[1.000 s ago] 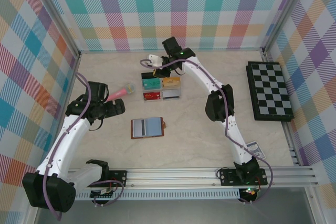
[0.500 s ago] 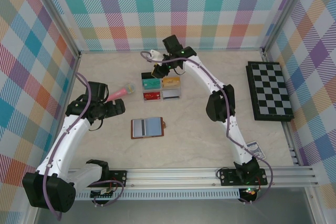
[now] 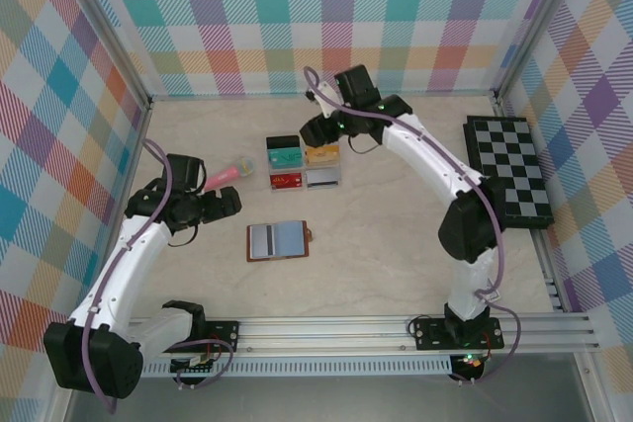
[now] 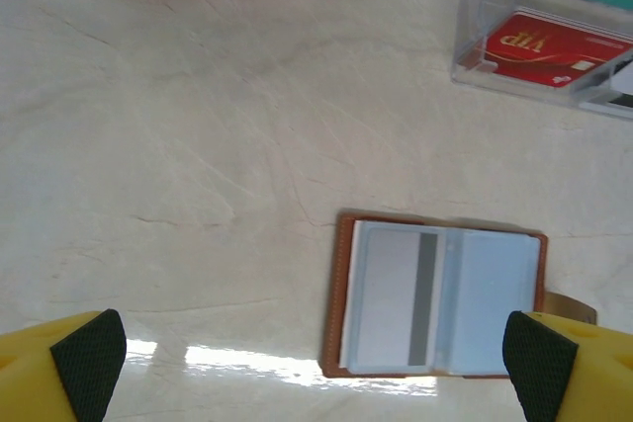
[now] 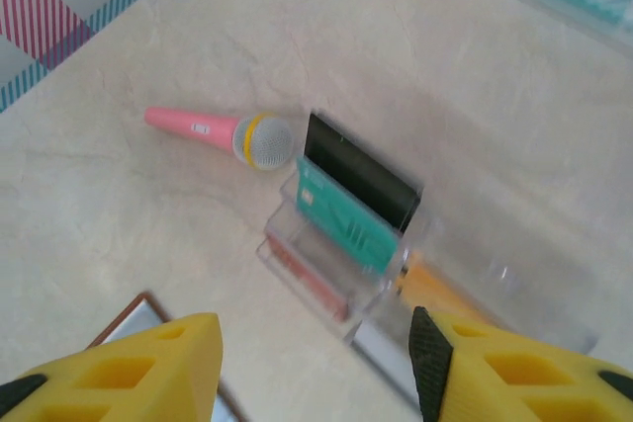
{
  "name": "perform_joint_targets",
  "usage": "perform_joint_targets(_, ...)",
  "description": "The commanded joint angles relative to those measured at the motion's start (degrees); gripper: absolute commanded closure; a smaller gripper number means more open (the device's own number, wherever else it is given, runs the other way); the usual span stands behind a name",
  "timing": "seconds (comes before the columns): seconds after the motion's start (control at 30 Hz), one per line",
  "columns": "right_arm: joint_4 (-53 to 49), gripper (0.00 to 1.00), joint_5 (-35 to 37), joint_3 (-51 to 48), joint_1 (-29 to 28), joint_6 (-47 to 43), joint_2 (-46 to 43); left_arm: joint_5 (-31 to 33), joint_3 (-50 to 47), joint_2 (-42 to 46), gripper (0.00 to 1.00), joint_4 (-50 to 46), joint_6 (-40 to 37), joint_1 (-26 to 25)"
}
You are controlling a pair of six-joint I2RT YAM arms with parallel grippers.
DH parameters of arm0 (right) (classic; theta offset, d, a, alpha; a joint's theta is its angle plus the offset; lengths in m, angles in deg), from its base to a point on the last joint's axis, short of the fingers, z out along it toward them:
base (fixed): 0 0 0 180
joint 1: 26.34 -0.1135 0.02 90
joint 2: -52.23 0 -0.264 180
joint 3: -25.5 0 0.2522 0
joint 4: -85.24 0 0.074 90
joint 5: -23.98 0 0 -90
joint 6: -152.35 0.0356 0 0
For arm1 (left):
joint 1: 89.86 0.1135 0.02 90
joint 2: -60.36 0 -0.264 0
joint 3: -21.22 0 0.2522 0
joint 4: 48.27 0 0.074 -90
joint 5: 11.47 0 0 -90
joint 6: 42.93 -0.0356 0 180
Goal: Take the credit cards out of the card holder
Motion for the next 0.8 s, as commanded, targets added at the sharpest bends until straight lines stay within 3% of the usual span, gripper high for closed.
perform_joint_targets(0.0,4.3,0.44,1.1,-8.2,-2.1,12.5,-3.9,-7.9,-1.9,-1.0,0.01,2.5,4.1,1.0)
perform_joint_targets(0.07,1.4,0.45,-0.1,-9.8,-3.3,17.7,-4.3,-10.9,-3.5,-1.9,0.05,4.7,6.5,1.0)
perform_joint_targets(0.13,0.5,0.49,-6.1,-11.8,-3.8,23.5,-3.7,-13.2,-4.7,-2.8,0.08,6.6,8.4,1.0)
perform_joint_targets(0.23,9.7,0.5,-13.7,-20.4,-4.8,32.4,-4.3,-15.3,-7.1,-3.8,0.14,9.7,11.0,0.9)
perform_joint_targets(0.3,14.6,0.5,-15.2,-23.9,-6.2,37.0,-4.0,-16.5,-8.2,-4.6,0.16,11.1,12.3,0.9)
perform_joint_targets(0.47,16.3,0.51,-7.0,-25.0,-10.7,46.7,-0.9,-17.2,-11.2,-6.1,0.16,13.9,15.9,0.6)
perform_joint_targets(0.57,17.0,0.54,-5.8,-23.9,-13.0,51.4,2.4,-17.2,-13.1,-6.1,0.17,15.3,17.8,0.4)
perform_joint_targets(0.77,14.6,0.59,-6.5,-19.2,-16.0,52.1,9.0,-18.2,-16.5,-8.0,0.35,19.2,20.8,-1.0)
